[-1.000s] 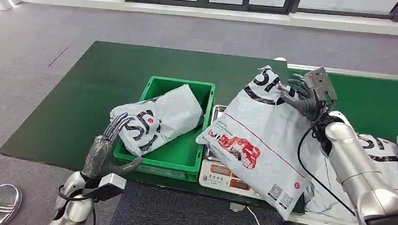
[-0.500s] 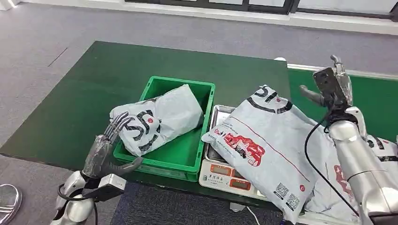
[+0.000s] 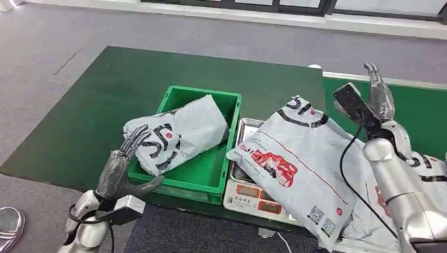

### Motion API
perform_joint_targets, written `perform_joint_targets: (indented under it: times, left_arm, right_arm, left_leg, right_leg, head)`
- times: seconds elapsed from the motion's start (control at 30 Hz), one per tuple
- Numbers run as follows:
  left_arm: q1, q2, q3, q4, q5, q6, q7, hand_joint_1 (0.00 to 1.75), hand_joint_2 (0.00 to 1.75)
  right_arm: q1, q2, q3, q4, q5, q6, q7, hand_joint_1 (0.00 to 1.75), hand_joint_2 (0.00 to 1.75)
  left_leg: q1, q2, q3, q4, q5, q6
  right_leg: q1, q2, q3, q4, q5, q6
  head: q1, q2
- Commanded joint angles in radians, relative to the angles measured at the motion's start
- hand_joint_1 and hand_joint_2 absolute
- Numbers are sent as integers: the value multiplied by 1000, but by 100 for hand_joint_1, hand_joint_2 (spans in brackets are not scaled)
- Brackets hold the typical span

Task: Moved the parcel from conveyor to table for the left to box.

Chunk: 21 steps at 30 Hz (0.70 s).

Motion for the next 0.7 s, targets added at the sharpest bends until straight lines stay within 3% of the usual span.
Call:
perform_joint_targets:
  times: [0.03, 0.2, 0.23, 0.27, 0.33, 0.47, 0.57, 0.7]
  left_arm:
    - [-13, -26, -2, -10, -16, -24, -17, 0, 175]
    - [13, -17, -58, -52, -53, -60, -11, 0, 175]
    - [8, -15, -71, -55, -59, -68, -5, 0, 0]
    - [1, -17, -80, -58, -62, -71, 4, 0, 0]
    - [-1, -17, -81, -58, -63, -71, 6, 0, 0]
    - [-19, -9, -114, -60, -86, -76, 25, 0, 0]
    - [-21, -4, -124, -60, -96, -73, 25, 0, 0]
    - [-39, 2, -162, -56, -138, -34, 16, 0, 0]
  right_arm:
    - [107, -7, -152, -273, 145, -77, 10, 0, 175]
    - [407, -40, -366, -761, 199, -195, 13, 0, 175]
    - [492, -20, -432, -866, 212, -237, 0, 0, 175]
    - [559, -8, -466, -936, 220, -232, -13, 0, 175]
    - [573, -3, -473, -947, 220, -230, -14, 0, 175]
    - [722, 84, -567, -1119, 287, -291, -53, 0, 175]
    - [745, 97, -585, -1154, 297, -301, -51, 0, 175]
    - [861, 123, -673, -1272, 313, -339, -66, 0, 175]
  left_leg:
    - [0, 0, -2, 0, 1, 0]
    - [1, -6, -1, -1, 1, 0]
    - [0, -6, -1, -1, 1, 0]
    - [0, -7, -1, 0, 1, 0]
    - [1, -11, -1, -2, 1, 0]
    - [1, -10, -4, -1, 0, 1]
    - [1, -10, -4, -1, 0, 1]
    - [0, -10, -4, -1, 0, 1]
  right_leg:
    - [0, -1, -2, 0, 0, -1]
    - [1, -6, 1, -2, -1, -1]
    - [0, -7, 0, -2, -1, -1]
    - [1, -8, 1, -2, -1, 0]
    - [1, -12, 3, -4, -2, -1]
    - [1, -11, 0, -2, -2, -1]
    - [1, -11, -1, -2, -1, -2]
    - [1, -12, -1, -2, -2, -1]
  head:
    - [0, 0]
    - [0, 0]
    - [0, 0]
    - [0, 0]
    - [0, 0]
    - [0, 0]
    - [0, 0]
    - [0, 0]
